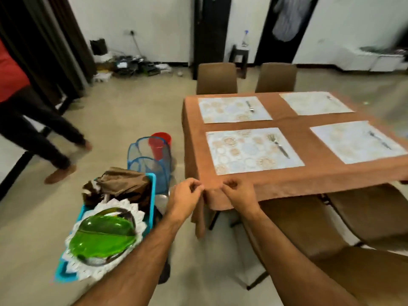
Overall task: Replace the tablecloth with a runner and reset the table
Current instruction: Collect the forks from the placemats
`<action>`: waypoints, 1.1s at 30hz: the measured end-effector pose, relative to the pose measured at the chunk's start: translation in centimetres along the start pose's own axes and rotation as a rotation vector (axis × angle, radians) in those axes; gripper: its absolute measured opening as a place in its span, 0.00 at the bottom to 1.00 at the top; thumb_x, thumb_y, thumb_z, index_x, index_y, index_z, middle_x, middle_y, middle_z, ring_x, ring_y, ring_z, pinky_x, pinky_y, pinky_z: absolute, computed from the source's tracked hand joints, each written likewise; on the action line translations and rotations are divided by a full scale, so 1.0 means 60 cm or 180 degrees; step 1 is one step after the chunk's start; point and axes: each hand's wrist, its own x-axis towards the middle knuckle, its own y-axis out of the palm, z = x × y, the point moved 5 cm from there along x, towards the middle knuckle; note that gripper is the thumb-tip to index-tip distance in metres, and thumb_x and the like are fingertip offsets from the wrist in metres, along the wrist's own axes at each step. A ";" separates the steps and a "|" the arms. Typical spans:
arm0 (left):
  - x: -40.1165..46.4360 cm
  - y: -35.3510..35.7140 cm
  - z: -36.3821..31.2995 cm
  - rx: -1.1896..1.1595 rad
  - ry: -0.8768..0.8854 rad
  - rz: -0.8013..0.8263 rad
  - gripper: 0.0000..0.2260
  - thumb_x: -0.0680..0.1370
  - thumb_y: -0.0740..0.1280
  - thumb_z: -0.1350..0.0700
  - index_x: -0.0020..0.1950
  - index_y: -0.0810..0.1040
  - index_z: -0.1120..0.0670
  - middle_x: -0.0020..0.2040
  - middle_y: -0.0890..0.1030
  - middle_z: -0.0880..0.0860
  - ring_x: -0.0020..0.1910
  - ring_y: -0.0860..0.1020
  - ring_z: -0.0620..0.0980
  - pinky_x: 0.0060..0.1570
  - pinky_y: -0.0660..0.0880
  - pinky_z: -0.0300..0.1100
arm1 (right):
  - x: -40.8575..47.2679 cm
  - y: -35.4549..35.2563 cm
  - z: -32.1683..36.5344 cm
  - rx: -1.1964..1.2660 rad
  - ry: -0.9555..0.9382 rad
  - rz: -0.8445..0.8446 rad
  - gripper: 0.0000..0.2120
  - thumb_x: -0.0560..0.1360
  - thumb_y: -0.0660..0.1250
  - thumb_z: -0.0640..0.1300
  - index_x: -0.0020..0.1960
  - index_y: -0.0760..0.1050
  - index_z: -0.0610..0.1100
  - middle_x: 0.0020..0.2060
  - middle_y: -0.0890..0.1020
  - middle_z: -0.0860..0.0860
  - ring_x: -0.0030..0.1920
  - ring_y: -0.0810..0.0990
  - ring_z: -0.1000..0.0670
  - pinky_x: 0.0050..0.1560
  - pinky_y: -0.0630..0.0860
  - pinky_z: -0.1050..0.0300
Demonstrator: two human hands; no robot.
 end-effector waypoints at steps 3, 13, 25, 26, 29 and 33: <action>-0.009 0.072 -0.076 -0.0108 0.0131 0.0190 0.06 0.76 0.70 0.52 0.52 0.83 0.51 0.46 0.84 0.48 0.47 0.81 0.47 0.44 0.74 0.36 | -0.013 -0.101 -0.054 -0.0024 0.0097 -0.0261 0.10 0.74 0.71 0.49 0.51 0.82 0.45 0.43 0.83 0.54 0.47 0.82 0.53 0.49 0.79 0.56; 0.033 0.253 -0.232 -0.0337 0.0389 0.0704 0.03 0.77 0.69 0.50 0.50 0.80 0.47 0.47 0.82 0.46 0.48 0.80 0.45 0.48 0.75 0.40 | 0.036 -0.291 -0.186 0.0098 0.0647 -0.0747 0.09 0.74 0.71 0.49 0.52 0.81 0.45 0.44 0.84 0.53 0.45 0.82 0.52 0.43 0.79 0.56; 0.347 0.425 -0.306 -0.0941 0.0035 0.1203 0.07 0.78 0.68 0.56 0.55 0.80 0.56 0.45 0.84 0.52 0.43 0.83 0.48 0.45 0.82 0.47 | 0.342 -0.337 -0.272 0.0266 0.1117 -0.0985 0.05 0.75 0.72 0.44 0.49 0.80 0.44 0.40 0.82 0.50 0.41 0.81 0.51 0.40 0.80 0.56; 0.370 0.431 -0.311 -0.0930 0.0020 0.1251 0.07 0.78 0.68 0.56 0.55 0.80 0.57 0.46 0.84 0.53 0.42 0.83 0.49 0.43 0.82 0.46 | 0.367 -0.336 -0.271 0.0252 0.1121 -0.1004 0.05 0.74 0.72 0.43 0.49 0.80 0.44 0.40 0.82 0.50 0.41 0.81 0.50 0.42 0.80 0.54; 0.448 0.458 -0.321 -0.0847 -0.0018 0.1339 0.06 0.78 0.68 0.57 0.54 0.79 0.56 0.46 0.84 0.54 0.42 0.84 0.49 0.42 0.82 0.47 | 0.444 -0.333 -0.279 0.0153 0.1189 -0.1051 0.03 0.73 0.73 0.43 0.46 0.81 0.44 0.39 0.83 0.50 0.41 0.81 0.49 0.45 0.81 0.46; 0.510 0.505 -0.322 -0.0792 -0.0205 0.1488 0.07 0.78 0.69 0.58 0.55 0.79 0.57 0.45 0.83 0.54 0.43 0.84 0.49 0.43 0.82 0.47 | 0.513 -0.329 -0.300 -0.0062 0.1315 -0.0953 0.03 0.73 0.71 0.42 0.46 0.81 0.43 0.39 0.83 0.49 0.40 0.80 0.49 0.42 0.80 0.50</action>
